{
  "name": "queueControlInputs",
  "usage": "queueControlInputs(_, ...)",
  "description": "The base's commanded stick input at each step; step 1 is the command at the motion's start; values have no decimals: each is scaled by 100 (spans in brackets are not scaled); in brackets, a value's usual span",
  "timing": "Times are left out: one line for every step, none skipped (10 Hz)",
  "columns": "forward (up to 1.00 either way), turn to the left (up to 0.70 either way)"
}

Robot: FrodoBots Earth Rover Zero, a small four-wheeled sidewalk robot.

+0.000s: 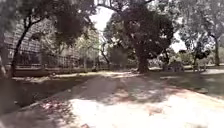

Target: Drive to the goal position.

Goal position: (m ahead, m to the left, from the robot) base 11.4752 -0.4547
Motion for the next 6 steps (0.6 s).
queueControlInputs(70, -4)
queueControlInputs(70, -9)
queueControlInputs(70, -13)
queueControlInputs(70, -17)
queueControlInputs(70, -22)
queueControlInputs(70, -26)
